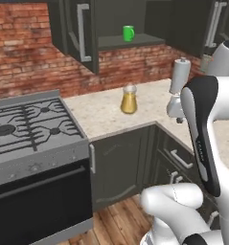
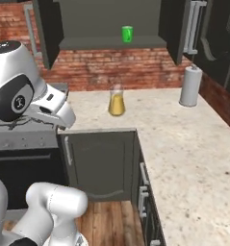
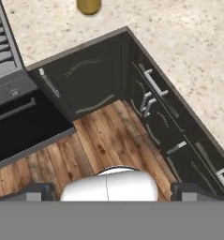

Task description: There is a tray on the dining counter. Grab the cup, mug, and pitcher and place them on the tray. The pitcher may be placed next to the tray if it cannot fit the tray.

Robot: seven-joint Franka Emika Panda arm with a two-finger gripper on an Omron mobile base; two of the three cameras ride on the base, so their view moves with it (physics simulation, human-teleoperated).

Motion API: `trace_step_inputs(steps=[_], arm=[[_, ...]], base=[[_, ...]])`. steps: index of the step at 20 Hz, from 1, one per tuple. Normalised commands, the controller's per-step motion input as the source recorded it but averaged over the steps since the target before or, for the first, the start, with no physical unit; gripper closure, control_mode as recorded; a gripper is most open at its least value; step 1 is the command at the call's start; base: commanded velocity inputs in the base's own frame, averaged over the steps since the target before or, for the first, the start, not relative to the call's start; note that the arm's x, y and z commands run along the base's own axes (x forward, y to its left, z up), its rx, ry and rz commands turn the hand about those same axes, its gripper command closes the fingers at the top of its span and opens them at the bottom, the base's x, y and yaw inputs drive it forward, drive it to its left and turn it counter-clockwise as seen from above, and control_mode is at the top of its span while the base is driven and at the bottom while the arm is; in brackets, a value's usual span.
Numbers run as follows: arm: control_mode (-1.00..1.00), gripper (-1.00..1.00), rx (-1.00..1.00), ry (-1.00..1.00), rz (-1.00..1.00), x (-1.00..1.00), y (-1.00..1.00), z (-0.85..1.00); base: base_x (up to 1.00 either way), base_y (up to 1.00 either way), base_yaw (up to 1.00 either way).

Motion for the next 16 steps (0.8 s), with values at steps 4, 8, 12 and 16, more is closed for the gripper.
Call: trace_step_inputs(steps=[4, 8, 12, 16], arm=[[1.00, -1.00, 0.00, 0.00, 0.00, 0.00, 0.00, 0.00], [1.00, -1.00, 0.00, 0.00, 0.00, 0.00, 0.00, 0.00], [1.00, -1.00, 0.00, 0.00, 0.00, 0.00, 0.00, 0.00], [1.00, -1.00, 0.00, 0.00, 0.00, 0.00, 0.00, 0.00]], base=[[0.58, 0.00, 0.33], [0.69, -0.12, 0.25], [0.69, -0.34, 0.19], [0.41, -0.49, 0.02]])
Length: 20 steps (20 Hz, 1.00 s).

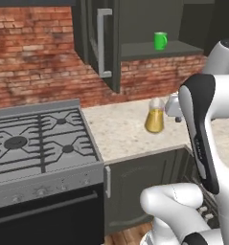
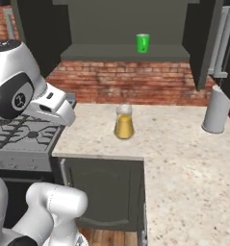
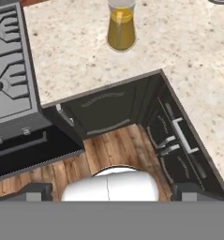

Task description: There is a tray on the dining counter. Grab the cup, mug, and pitcher and place them on the tray. The pitcher may be placed next to the tray if it cannot fit the tray.

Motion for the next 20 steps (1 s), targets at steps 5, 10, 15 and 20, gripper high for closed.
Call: trace_step_inputs(steps=[5, 10, 15, 20], arm=[[1.00, -1.00, 0.00, 0.00, 0.00, 0.00, 0.00, 0.00], [1.00, -1.00, 0.00, 0.00, 0.00, 0.00, 0.00, 0.00], [1.00, -1.00, 0.00, 0.00, 0.00, 0.00, 0.00, 0.00], [1.00, -1.00, 0.00, 0.00, 0.00, 0.00, 0.00, 0.00]], base=[[0.38, -0.53, 0.01], [0.51, -0.26, 0.06], [0.45, -0.12, 0.08], [0.40, -0.11, 0.08]])
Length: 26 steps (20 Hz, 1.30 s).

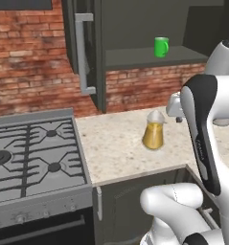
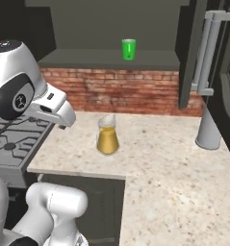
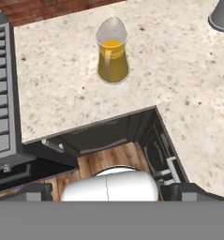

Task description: There is a tray on the dining counter. Grab the cup, mug, and pitcher and place them on the tray. The pitcher may be placed next to the tray if it cannot fit the tray.

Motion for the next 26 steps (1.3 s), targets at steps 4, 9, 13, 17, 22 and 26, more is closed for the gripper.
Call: trace_step_inputs(steps=[4, 9, 13, 17, 22, 26], arm=[[1.00, -1.00, 0.00, 0.00, 0.00, 0.00, 0.00, 0.00], [1.00, -1.00, 0.00, 0.00, 0.00, 0.00, 0.00, 0.00], [-1.00, -1.00, 0.00, 0.00, 0.00, 0.00, 0.00, 0.00], [-1.00, -1.00, 0.00, 0.00, 0.00, 0.23, -0.05, 0.00], [-1.00, -1.00, 0.00, -0.09, 0.04, 0.23, -0.35, 0.26], [-1.00, -1.00, 0.00, -0.14, 0.06, 0.06, -0.33, 0.39]], base=[[0.42, -0.12, 0.08], [0.36, -0.07, 0.06], [0.00, 0.00, 0.00], [0.00, 0.00, 0.00], [0.00, 0.00, 0.00], [0.00, 0.00, 0.00]])
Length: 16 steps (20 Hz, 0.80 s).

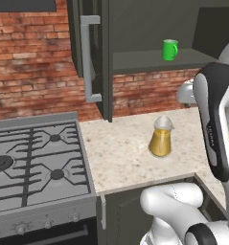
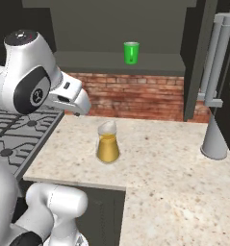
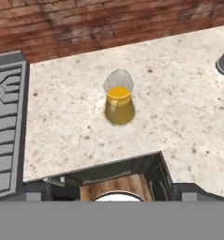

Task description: There is a tray on the dining counter. Grab the cup, mug, and pitcher and place them on the tray. The pitcher may be placed next to the tray if it cannot fit the tray.

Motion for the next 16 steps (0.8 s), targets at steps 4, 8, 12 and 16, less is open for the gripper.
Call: trace_step_inputs(steps=[4, 8, 12, 16], arm=[[-1.00, -1.00, 0.00, -0.15, 0.10, 0.01, -0.26, 0.31], [-1.00, -1.00, 0.00, -0.22, 0.12, 0.02, -0.23, 0.09], [-1.00, -1.00, 0.00, -0.26, 0.15, 0.10, -0.20, 0.00], [-1.00, -1.00, -0.01, -0.20, 0.15, 0.17, -0.01, 0.01]], base=[[0.00, 0.00, 0.00], [0.00, 0.00, 0.00], [0.00, 0.00, 0.00], [0.00, 0.00, 0.00]])
